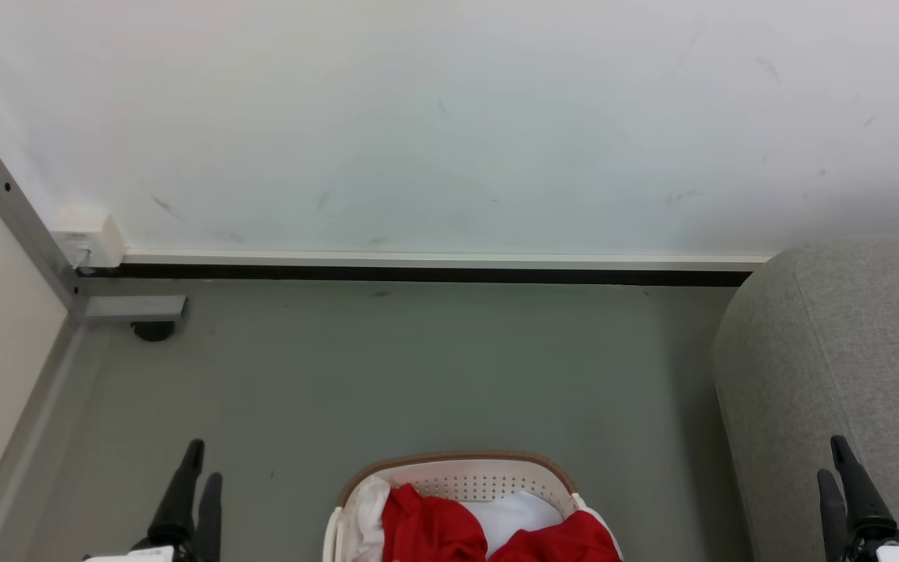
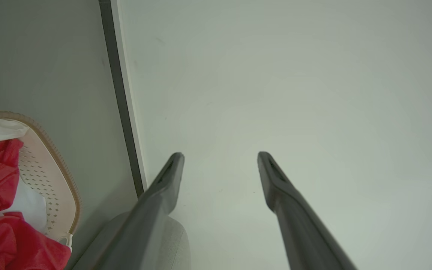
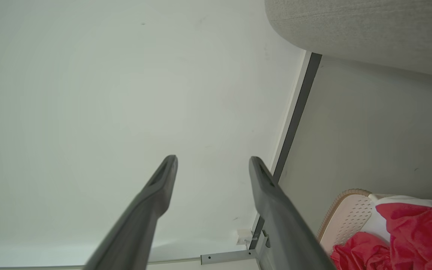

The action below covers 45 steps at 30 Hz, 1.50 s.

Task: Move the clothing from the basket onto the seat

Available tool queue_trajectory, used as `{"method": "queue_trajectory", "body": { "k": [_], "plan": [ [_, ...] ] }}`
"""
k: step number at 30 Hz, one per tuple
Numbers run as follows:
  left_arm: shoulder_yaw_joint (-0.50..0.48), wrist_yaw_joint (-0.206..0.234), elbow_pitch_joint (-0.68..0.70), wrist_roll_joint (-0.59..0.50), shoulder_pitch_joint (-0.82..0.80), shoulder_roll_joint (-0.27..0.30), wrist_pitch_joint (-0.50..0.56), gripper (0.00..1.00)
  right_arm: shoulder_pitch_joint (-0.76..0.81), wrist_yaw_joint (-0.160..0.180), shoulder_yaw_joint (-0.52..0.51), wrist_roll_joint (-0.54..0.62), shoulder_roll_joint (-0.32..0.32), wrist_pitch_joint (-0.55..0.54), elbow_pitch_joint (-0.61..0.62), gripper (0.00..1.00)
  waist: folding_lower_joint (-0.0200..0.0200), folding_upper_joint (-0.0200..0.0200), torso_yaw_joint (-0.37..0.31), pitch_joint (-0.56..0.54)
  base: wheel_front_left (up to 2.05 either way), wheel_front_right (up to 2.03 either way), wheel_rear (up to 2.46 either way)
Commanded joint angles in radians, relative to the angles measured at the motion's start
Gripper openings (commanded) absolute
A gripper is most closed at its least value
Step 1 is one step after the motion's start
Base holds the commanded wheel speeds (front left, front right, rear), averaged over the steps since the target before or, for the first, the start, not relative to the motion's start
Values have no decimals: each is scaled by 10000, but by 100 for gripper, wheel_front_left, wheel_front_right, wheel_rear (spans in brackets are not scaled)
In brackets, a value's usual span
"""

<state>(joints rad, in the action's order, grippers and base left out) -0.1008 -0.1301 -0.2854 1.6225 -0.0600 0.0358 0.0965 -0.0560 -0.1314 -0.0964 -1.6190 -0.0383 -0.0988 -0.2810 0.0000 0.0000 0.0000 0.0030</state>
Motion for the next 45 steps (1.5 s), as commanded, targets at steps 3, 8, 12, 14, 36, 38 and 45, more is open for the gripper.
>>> {"method": "queue_trajectory", "body": {
  "k": [3, 8, 12, 14, 36, 38, 45],
  "plan": [
    [38, -2, 308, 24, -181, 63, -174, 100, -145, -1, 118, -16, -92, 205, 378, 100, 0, 0, 3, 5, 0, 0, 0],
    [122, -3, 572, -182, -167, 76, -424, 100, -108, 0, 234, 54, -97, 446, 629, 100, 0, 0, 7, 10, 0, 0, 0],
    [155, -3, 734, -382, -153, 84, -639, 100, -68, 0, 323, 275, -119, 648, 810, 100, 0, 0, 9, 9, 0, 0, 0],
    [166, -3, 793, -544, -144, 97, -734, 100, -47, 0, 400, 532, -189, 748, 857, 100, 0, 0, 8, 7, 0, 0, 0],
    [52, -4, 1287, -5706, 39, 111, -1562, 100, 73, 3, 904, 4479, -191, 1578, 1277, 100, 0, 0, -17, 10, 0, 0, 0],
    [67, -4, 1318, -6180, 65, 114, -1628, 100, 86, 4, 897, 4854, -189, 1650, 1312, 100, 0, 0, -19, 9, 0, 0, 0],
    [174, -5, 1390, -7809, 142, 122, -1852, 100, 148, 5, 1150, 6414, -299, 1873, 1420, 100, 0, 0, -29, 5, 0, 0, 0]
  ]
}}
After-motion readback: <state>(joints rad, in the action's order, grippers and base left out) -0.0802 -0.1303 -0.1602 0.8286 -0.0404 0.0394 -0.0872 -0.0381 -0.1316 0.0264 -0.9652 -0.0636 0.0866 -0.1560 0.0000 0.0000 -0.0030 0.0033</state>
